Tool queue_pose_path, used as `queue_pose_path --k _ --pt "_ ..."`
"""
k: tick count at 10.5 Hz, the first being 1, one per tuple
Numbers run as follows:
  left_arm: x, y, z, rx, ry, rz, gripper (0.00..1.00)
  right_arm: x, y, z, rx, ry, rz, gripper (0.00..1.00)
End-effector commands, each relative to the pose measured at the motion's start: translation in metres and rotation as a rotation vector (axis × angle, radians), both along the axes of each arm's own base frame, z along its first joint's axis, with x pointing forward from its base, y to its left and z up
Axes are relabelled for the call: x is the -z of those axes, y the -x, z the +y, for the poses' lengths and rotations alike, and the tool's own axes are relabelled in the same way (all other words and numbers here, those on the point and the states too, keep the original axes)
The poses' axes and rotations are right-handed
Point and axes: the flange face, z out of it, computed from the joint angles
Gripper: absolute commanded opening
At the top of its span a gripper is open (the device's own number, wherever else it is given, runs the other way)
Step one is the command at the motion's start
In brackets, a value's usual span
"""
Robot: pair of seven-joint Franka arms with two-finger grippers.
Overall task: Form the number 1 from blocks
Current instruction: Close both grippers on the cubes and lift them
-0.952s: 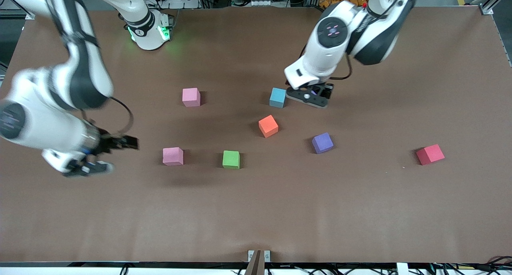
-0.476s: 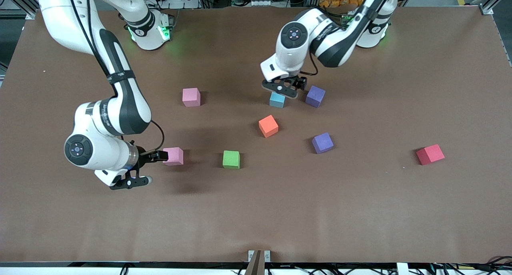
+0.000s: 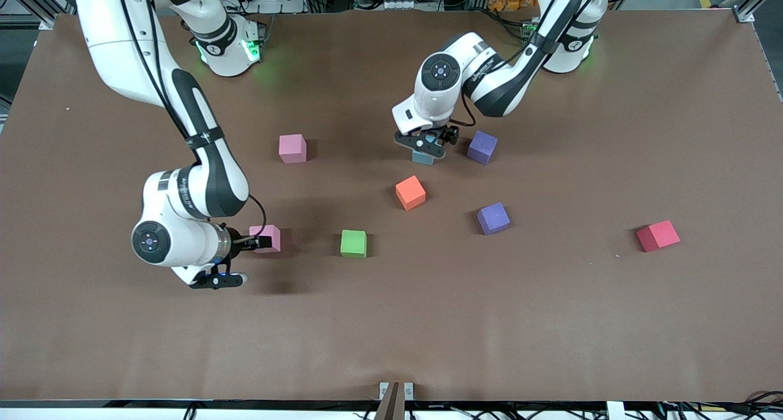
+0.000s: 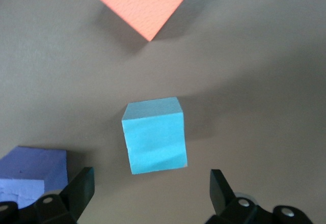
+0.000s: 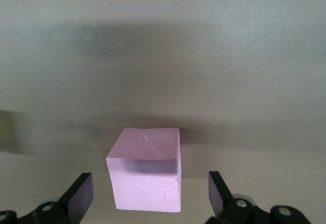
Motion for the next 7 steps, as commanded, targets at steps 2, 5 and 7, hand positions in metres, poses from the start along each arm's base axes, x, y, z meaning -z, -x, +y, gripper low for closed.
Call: queue_pose_path --k 2,5,7 --pt "0.018 0.008 -0.007 -0.148 -0.038 0.021 1.0 0.008 0.003 0.006 0.019 -0.006 0.009 1.0" --pt "0.034 0.012 -0.011 -0.163 -0.045 0.032 1.0 0.024 0.005 0.014 0.008 0.002 0.018 1.0" --pt "0.046 0.003 -0.008 -0.167 -0.053 0.028 1.0 0.041 0.009 0.011 0.013 0.008 0.009 1.0"
